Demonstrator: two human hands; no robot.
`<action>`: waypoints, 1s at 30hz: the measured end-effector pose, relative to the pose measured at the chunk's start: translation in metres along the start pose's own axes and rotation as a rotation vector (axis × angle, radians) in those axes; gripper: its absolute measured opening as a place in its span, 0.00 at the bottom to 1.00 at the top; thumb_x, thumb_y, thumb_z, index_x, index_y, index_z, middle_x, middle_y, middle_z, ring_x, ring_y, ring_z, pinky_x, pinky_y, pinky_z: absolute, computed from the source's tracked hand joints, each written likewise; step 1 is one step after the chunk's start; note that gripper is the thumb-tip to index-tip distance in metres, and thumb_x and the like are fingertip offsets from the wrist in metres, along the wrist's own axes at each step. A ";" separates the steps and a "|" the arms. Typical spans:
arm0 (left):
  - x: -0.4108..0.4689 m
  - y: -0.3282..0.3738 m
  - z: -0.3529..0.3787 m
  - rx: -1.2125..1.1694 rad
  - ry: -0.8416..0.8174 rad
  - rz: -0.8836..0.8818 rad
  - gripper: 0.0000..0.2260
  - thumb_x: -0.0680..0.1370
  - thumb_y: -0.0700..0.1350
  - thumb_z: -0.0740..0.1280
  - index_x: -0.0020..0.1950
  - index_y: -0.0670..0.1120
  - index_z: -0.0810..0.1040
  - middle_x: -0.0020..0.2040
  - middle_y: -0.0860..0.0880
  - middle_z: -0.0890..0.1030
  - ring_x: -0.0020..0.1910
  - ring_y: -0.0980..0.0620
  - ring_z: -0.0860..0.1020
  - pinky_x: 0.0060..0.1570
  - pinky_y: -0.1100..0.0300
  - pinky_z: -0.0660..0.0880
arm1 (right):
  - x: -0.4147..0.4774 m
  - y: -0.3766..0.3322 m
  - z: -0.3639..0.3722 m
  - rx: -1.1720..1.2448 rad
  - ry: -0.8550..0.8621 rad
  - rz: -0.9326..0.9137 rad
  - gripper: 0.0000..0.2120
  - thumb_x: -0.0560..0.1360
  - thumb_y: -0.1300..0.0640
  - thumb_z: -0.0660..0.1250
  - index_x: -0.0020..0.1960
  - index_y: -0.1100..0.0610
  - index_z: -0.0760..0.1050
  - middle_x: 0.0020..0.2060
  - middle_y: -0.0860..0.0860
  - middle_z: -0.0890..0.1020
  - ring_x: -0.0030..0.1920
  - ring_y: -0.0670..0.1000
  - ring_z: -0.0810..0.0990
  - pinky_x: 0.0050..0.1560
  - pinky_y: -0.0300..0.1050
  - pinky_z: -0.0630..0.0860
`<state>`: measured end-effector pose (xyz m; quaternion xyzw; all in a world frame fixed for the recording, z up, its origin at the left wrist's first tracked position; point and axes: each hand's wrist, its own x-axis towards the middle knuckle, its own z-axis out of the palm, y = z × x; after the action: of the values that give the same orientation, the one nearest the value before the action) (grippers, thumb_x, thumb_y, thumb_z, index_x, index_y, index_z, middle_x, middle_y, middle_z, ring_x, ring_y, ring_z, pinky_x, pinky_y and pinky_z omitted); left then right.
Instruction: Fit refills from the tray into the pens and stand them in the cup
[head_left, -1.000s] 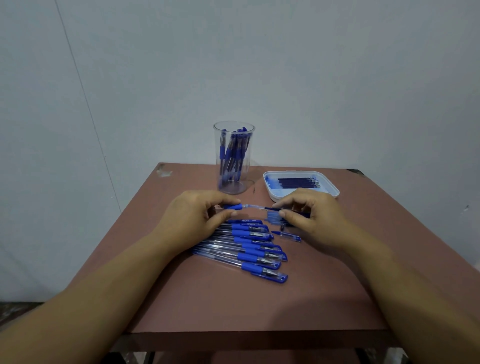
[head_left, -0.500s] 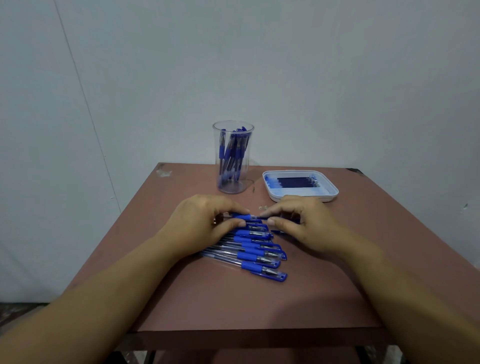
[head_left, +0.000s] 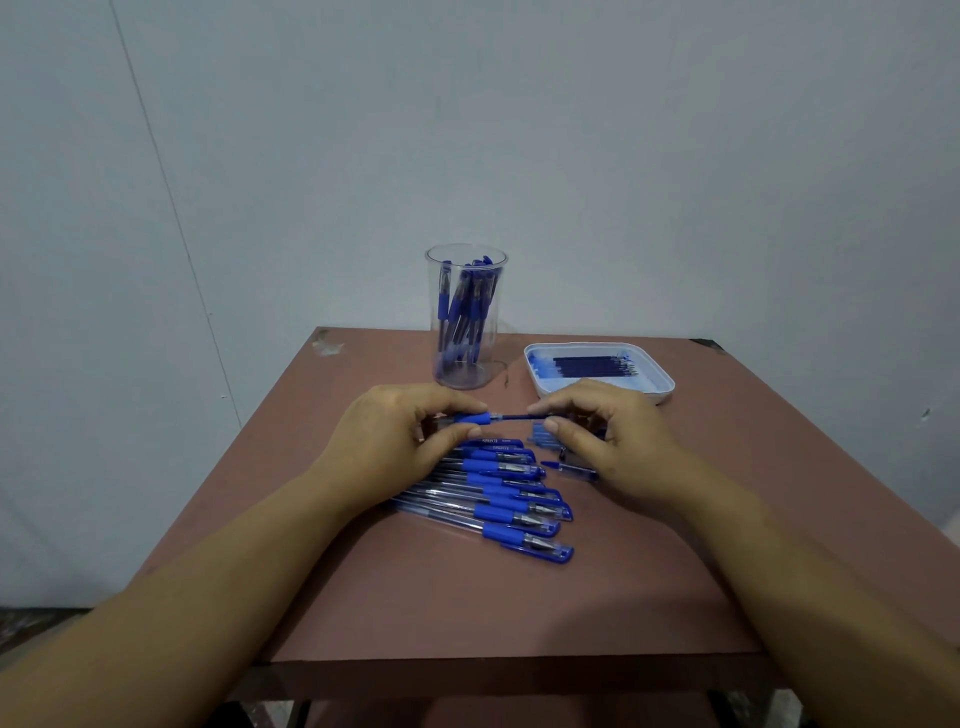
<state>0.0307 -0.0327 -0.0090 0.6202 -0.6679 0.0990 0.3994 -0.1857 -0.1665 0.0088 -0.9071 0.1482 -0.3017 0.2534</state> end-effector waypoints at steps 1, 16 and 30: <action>0.000 0.000 0.000 -0.005 0.003 -0.002 0.17 0.74 0.63 0.64 0.56 0.57 0.83 0.47 0.62 0.84 0.38 0.59 0.79 0.39 0.61 0.78 | 0.000 0.000 -0.001 0.003 0.002 -0.007 0.12 0.77 0.60 0.68 0.56 0.46 0.80 0.43 0.43 0.80 0.42 0.44 0.76 0.42 0.31 0.71; 0.000 0.001 0.001 -0.018 0.014 -0.012 0.17 0.74 0.63 0.64 0.56 0.58 0.83 0.46 0.61 0.84 0.38 0.60 0.80 0.40 0.60 0.78 | 0.001 0.002 0.003 -0.005 0.086 -0.022 0.06 0.76 0.57 0.70 0.50 0.47 0.79 0.39 0.45 0.79 0.38 0.49 0.75 0.38 0.39 0.74; 0.001 0.002 0.003 -0.030 -0.001 -0.013 0.16 0.74 0.63 0.64 0.57 0.58 0.83 0.47 0.61 0.84 0.41 0.59 0.81 0.41 0.56 0.79 | 0.002 -0.001 0.007 0.002 0.088 -0.061 0.10 0.76 0.57 0.70 0.54 0.44 0.78 0.41 0.43 0.79 0.40 0.49 0.76 0.40 0.36 0.73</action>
<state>0.0280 -0.0350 -0.0099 0.6186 -0.6653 0.0861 0.4090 -0.1802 -0.1643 0.0053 -0.8968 0.1309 -0.3489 0.2383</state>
